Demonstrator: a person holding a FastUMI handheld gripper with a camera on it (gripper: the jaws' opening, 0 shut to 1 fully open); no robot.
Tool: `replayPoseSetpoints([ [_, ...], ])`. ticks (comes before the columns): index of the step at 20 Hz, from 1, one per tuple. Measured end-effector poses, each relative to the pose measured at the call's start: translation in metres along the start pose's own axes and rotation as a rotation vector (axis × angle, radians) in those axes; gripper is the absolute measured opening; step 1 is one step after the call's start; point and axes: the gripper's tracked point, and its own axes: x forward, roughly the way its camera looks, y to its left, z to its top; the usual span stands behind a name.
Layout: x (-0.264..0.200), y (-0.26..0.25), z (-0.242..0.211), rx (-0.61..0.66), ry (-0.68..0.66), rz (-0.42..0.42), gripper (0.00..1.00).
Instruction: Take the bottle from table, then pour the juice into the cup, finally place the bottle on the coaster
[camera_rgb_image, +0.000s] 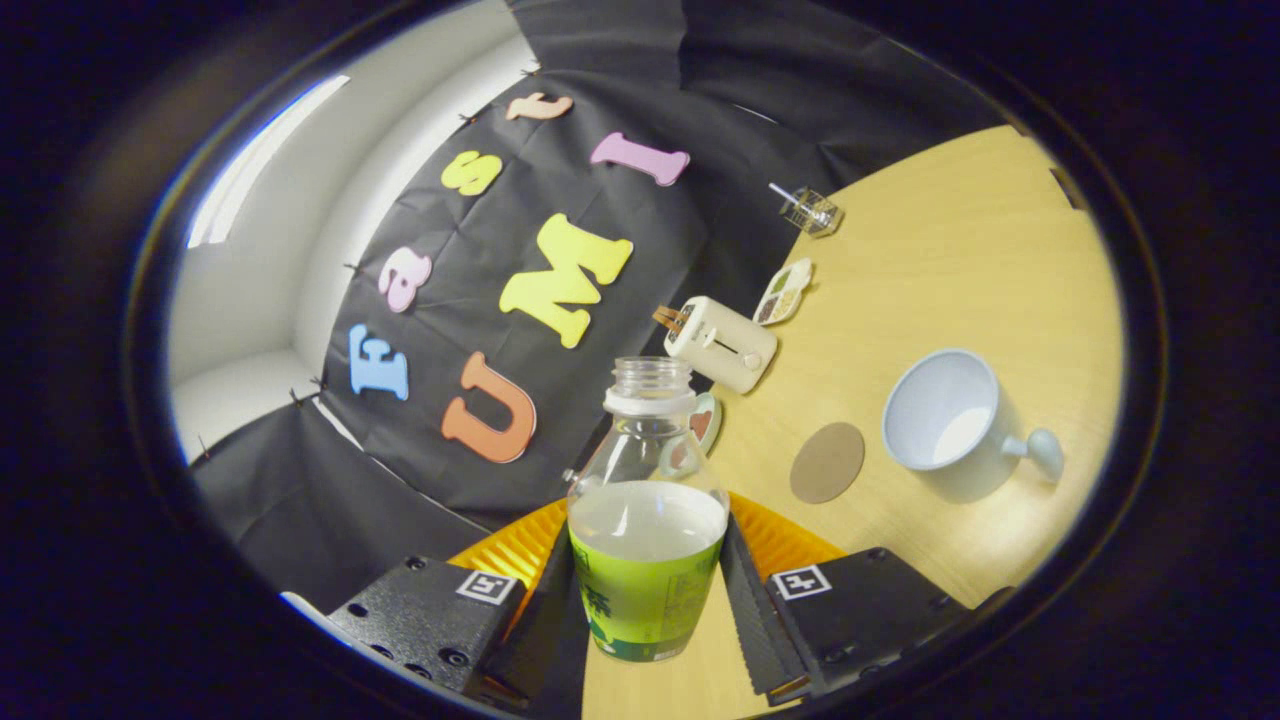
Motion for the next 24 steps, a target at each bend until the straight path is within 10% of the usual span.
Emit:
replayPoseSetpoints([
  [15, -0.002, -0.012, 0.025, 0.601, -0.014, 0.125, 0.77],
  [24, 0.0, -0.004, 0.027, 0.747, 0.0, 0.14, 0.77],
])
